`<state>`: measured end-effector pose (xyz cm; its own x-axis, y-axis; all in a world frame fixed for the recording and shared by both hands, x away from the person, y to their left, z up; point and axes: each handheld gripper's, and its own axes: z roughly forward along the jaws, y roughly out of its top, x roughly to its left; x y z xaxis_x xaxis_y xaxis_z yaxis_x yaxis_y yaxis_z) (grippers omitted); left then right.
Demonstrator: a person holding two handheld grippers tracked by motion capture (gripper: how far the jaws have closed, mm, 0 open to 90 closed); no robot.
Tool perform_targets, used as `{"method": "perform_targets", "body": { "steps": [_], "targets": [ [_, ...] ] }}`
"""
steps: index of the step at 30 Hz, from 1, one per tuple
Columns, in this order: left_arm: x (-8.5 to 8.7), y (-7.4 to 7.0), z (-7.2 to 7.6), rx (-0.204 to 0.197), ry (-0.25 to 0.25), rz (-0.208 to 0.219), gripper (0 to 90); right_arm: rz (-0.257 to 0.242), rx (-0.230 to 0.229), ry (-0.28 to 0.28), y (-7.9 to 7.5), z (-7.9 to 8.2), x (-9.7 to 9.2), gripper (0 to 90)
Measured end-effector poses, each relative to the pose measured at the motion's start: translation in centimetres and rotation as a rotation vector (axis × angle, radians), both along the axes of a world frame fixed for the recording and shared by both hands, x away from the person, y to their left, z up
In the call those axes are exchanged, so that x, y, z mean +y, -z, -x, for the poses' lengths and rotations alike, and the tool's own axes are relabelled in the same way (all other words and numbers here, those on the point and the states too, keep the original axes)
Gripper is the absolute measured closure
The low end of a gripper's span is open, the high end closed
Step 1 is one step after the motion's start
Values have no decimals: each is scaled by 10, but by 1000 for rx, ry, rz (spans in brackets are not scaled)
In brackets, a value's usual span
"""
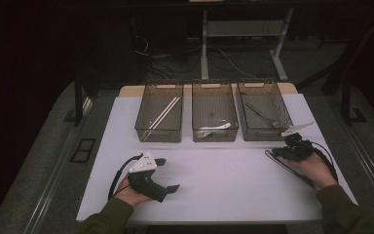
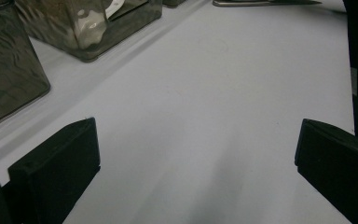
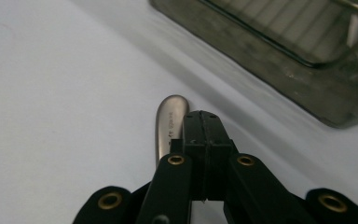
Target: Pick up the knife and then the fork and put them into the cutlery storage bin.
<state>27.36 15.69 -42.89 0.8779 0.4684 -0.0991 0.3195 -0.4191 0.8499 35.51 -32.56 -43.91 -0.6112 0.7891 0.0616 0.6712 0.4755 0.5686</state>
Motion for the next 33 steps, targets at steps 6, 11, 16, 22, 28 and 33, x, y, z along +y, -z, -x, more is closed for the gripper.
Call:
{"method": "perform_targets", "body": {
  "steps": [6, 11, 16, 22, 28, 33],
  "targets": [
    [0, 0, 0, -1, 0, 1, 0, -5, 6, -31, -3, 1, 4, 895],
    [0, 0, 0, 0, 0, 3, 0, -21, 50, -67, -19, 5, -5, 803],
    [0, 0, 0, -1, 4, 1, 0, 34, 104, -118, -35, 16, -14, 743],
    [0, 0, 0, 1, 2, 2, 0, 164, 170, -214, -31, 26, -12, 712],
    [0, 0, 0, 2, 2, 4, 0, 243, 191, -226, -27, 27, -8, 708],
    [0, 0, 0, 0, 6, 2, 0, 265, 211, -240, -25, 27, -10, 722]
  ]
}}
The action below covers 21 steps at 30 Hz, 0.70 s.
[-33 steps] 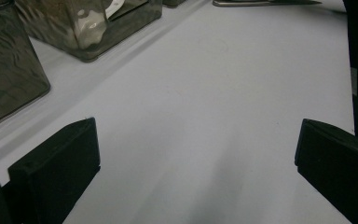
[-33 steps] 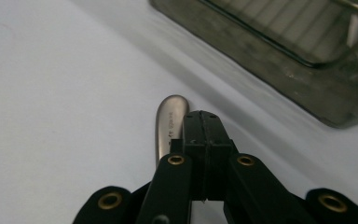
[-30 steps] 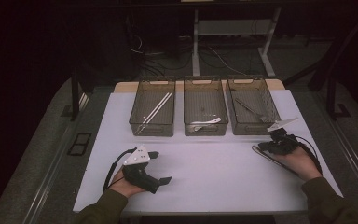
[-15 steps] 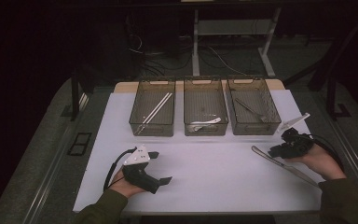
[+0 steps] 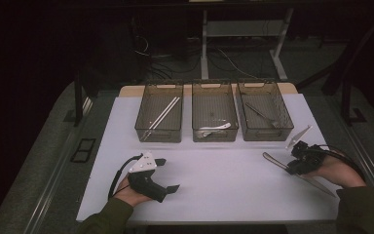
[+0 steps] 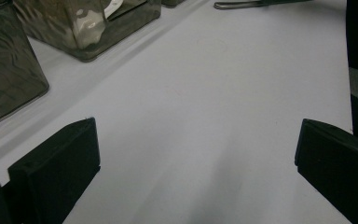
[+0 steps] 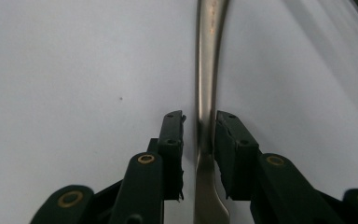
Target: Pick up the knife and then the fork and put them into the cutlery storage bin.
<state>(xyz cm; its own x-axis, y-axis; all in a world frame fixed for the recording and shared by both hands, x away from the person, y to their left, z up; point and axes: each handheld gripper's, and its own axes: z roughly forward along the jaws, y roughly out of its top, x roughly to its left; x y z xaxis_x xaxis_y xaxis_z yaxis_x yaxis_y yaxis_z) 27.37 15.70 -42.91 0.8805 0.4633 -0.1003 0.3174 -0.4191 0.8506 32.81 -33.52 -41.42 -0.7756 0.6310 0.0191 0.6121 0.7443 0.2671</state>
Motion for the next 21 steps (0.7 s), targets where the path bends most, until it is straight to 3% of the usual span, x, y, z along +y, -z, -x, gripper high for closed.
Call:
{"method": "perform_targets", "body": {
  "steps": [13, 19, 21],
  "targets": [
    [0, 0, 0, 6, 1, -7, 0, 62, 21, -20, 6, -3, 2, 760],
    [-1, 1, 0, 7, 1, -8, 0, 122, 37, -30, 6, -6, 9, 770],
    [-1, 1, 0, 7, 2, -7, 0, 118, 48, -36, 6, -6, 10, 787]
  ]
}}
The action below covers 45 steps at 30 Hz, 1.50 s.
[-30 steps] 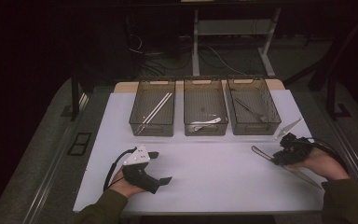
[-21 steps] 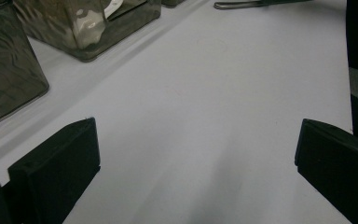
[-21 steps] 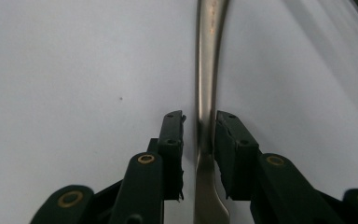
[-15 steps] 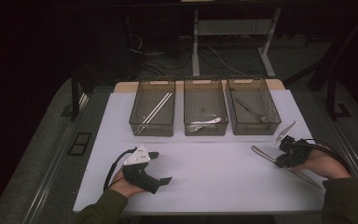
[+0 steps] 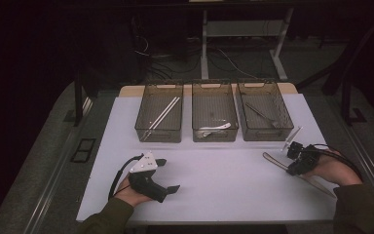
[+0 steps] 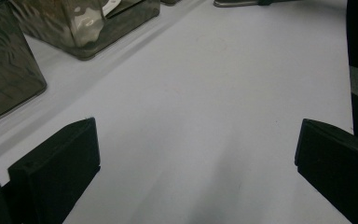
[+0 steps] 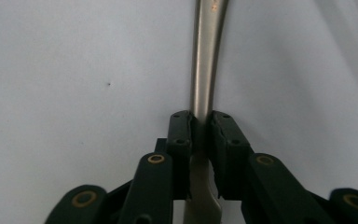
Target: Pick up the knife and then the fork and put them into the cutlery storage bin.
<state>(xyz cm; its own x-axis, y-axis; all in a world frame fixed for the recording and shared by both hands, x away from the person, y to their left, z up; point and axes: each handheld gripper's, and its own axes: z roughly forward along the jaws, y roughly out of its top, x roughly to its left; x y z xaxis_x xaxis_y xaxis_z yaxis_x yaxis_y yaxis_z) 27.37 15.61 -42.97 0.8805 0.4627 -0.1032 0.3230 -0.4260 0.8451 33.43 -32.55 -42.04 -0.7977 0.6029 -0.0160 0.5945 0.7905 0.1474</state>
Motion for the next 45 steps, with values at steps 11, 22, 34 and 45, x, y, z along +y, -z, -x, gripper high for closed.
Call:
{"method": "perform_targets", "body": {
  "steps": [11, 22, 34, 45],
  "targets": [
    [1, 0, 0, -1, 2, 1, 0, -47, -4, 58, -1, 1, -6, 793],
    [1, -1, 0, -6, 2, 6, 0, -154, -43, 133, -4, 1, -12, 793],
    [1, -1, 0, -6, 2, 5, 0, -220, -84, 172, -13, 2, -18, 792],
    [1, -1, 0, -5, 0, 10, 0, -266, -109, 176, -21, 4, -21, 792]
  ]
}}
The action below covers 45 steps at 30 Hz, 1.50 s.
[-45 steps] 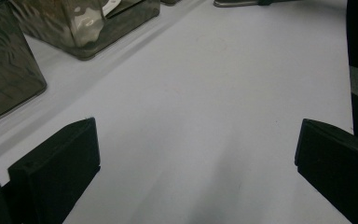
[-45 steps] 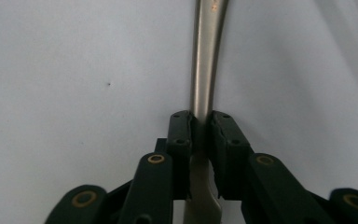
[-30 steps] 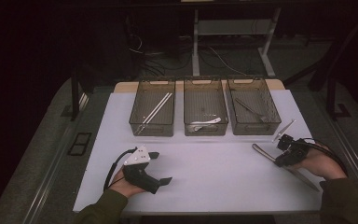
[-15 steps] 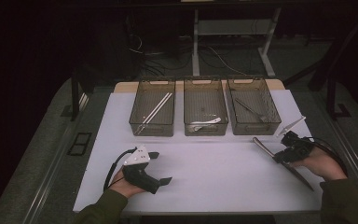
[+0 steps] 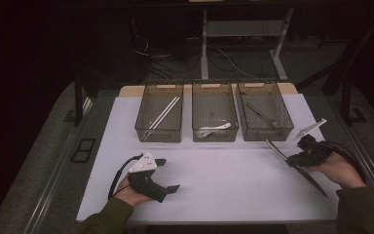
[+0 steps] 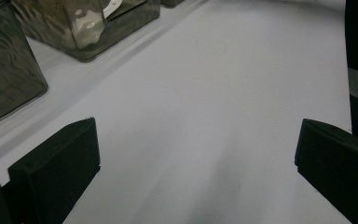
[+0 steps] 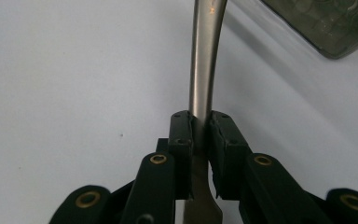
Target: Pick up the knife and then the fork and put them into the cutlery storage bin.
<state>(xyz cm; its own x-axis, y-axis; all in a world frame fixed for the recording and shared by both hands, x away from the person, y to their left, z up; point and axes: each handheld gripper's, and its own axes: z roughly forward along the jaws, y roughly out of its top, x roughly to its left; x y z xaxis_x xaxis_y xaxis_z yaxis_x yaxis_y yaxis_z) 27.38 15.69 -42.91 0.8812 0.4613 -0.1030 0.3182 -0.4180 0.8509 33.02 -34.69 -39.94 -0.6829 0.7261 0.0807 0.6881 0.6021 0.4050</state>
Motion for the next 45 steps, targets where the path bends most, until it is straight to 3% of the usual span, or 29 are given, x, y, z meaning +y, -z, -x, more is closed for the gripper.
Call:
{"method": "perform_targets", "body": {
  "steps": [22, 45],
  "targets": [
    [1, 0, 0, 4, -4, 9, 0, -85, -67, 34, -25, -7, -5, 792],
    [1, -1, 0, 2, -2, 10, 0, -99, -104, 73, -58, -37, -1, 792]
  ]
}}
